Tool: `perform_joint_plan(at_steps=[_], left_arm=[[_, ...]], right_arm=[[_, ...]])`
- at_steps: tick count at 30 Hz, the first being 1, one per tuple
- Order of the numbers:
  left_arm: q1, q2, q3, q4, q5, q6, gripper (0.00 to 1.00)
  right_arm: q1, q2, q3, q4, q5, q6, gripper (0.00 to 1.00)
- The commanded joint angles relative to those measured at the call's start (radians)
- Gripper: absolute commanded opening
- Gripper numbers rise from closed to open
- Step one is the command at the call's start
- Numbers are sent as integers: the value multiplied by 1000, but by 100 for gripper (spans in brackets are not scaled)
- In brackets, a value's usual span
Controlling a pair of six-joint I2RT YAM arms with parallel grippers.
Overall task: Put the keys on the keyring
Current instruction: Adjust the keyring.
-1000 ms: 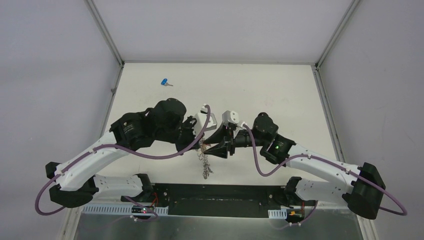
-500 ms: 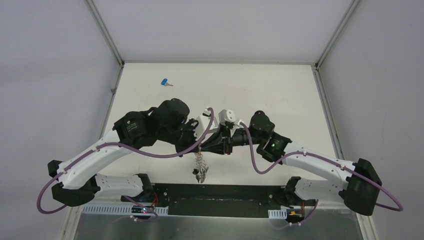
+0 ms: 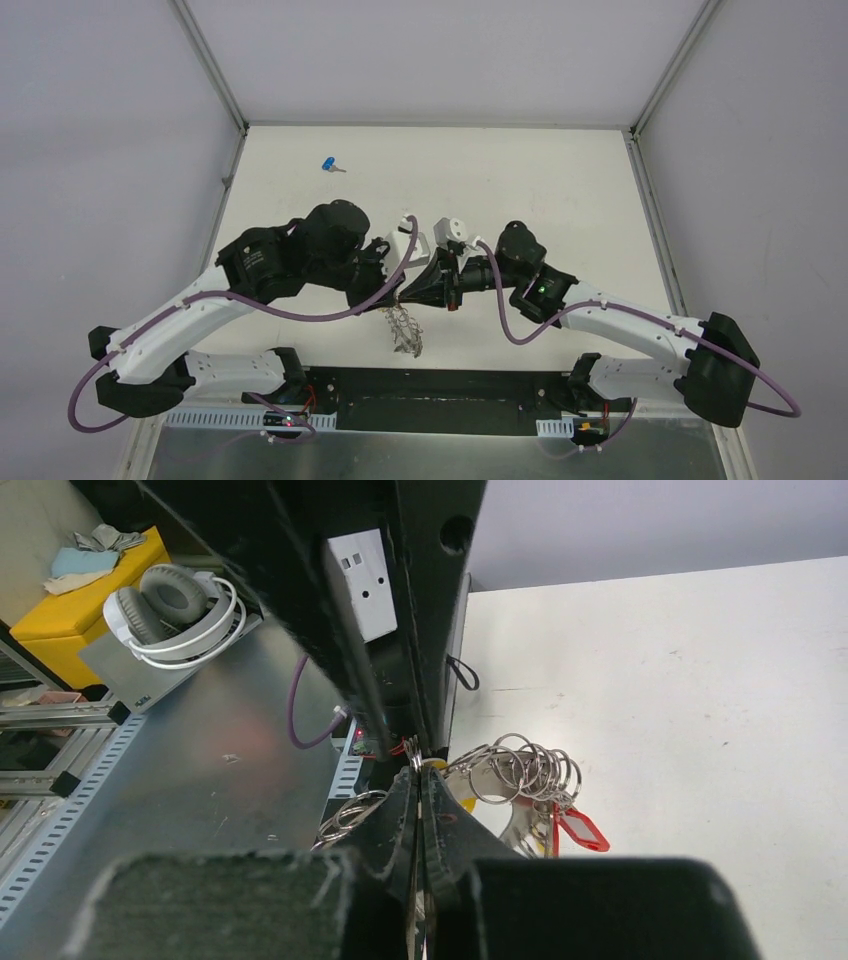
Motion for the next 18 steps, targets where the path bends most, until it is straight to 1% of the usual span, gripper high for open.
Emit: perform_joint_plan(at_steps=[1, 3, 6, 9, 12, 16, 18], left_arm=[[-7, -103, -58, 121, -20, 0, 25], [-6, -152, -105, 164, -39, -1, 31], [-6, -242, -184, 248, -54, -3, 35], [-5, -340, -275, 342, -71, -6, 35], [-5, -404, -353, 425, -81, -12, 35], [-5, -424, -418, 526, -64, -24, 34], [-5, -414, -433, 565, -44, -26, 31]], right_arm=[[0, -58, -1, 115, 23, 31, 0], [0, -71, -10, 123, 26, 37, 0], [-1, -84, -23, 148, 35, 52, 0], [-1, -95, -30, 169, 40, 64, 0], [0, -97, -34, 199, 39, 82, 0], [0, -91, -33, 215, 34, 96, 0], [0, -89, -33, 218, 36, 98, 0]])
